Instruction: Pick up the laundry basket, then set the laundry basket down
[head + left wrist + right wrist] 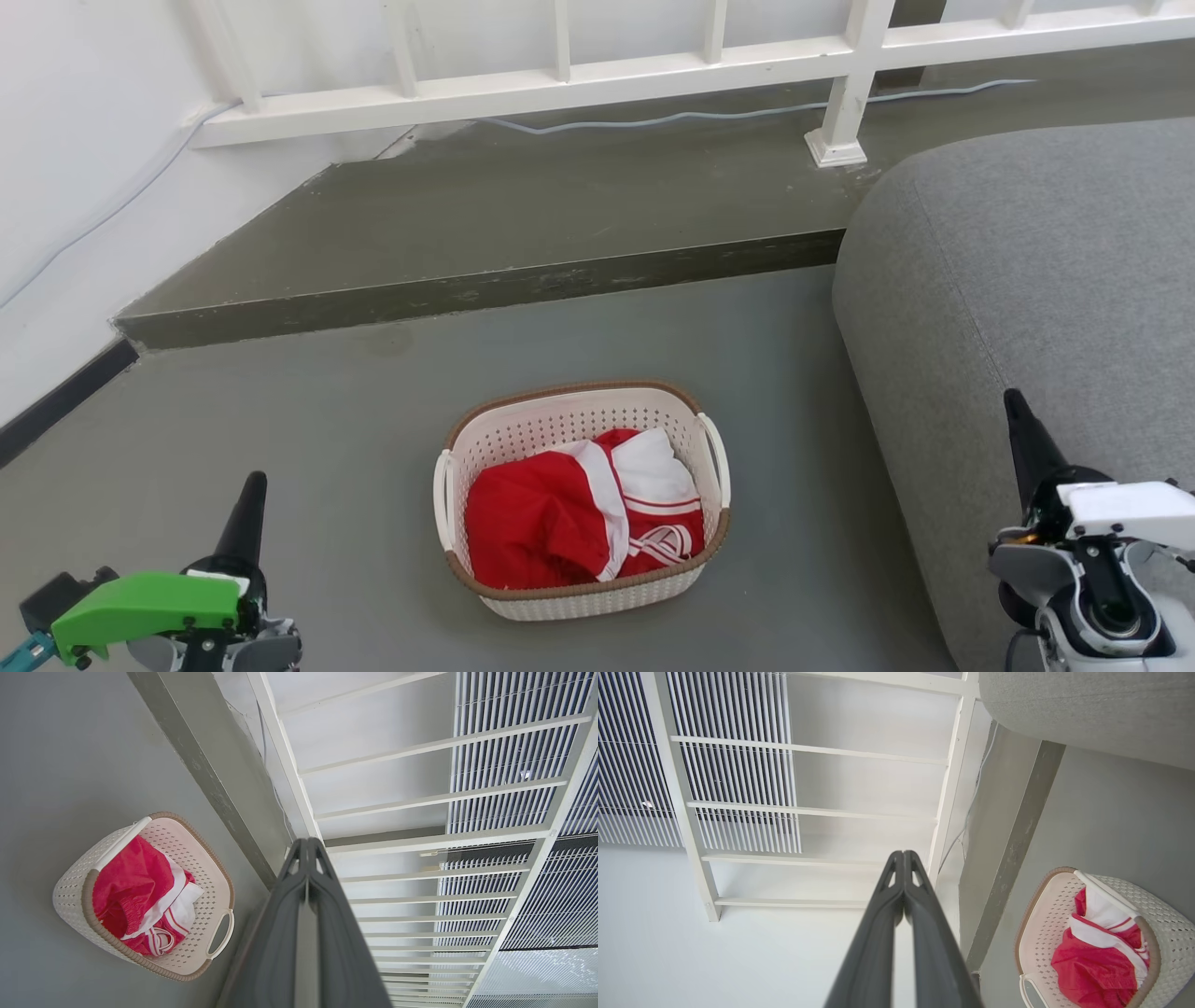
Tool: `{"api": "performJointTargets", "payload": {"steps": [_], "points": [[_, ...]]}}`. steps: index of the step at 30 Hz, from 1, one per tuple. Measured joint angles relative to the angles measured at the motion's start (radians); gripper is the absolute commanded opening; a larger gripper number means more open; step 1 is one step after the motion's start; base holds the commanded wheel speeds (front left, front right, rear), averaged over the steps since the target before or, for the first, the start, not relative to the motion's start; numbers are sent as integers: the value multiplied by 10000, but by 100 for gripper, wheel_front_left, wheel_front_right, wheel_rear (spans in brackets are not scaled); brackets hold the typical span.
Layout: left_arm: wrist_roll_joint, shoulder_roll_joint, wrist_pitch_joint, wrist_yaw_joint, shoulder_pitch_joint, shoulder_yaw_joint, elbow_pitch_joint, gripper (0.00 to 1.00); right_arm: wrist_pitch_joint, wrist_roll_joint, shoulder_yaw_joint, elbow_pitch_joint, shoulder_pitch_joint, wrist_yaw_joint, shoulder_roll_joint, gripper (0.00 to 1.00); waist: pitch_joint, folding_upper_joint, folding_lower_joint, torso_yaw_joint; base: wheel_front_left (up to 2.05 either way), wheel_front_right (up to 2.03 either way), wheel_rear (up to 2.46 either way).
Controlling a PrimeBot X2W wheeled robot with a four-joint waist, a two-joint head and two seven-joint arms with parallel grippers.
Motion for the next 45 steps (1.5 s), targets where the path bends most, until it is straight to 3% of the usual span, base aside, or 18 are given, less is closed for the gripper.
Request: {"api": "performJointTargets", "payload": {"steps": [12,45], "points": [[-1457,-59,337,-261,-157,357,107,0,303,1484,-376,6,-131,274,12,0,-28,0,0,2,0,0,0],[-1473,-98,345,-299,-211,384,242,0,305,1515,-412,73,-221,276,35,0,-34,0,0,3,0,0,0]]}}
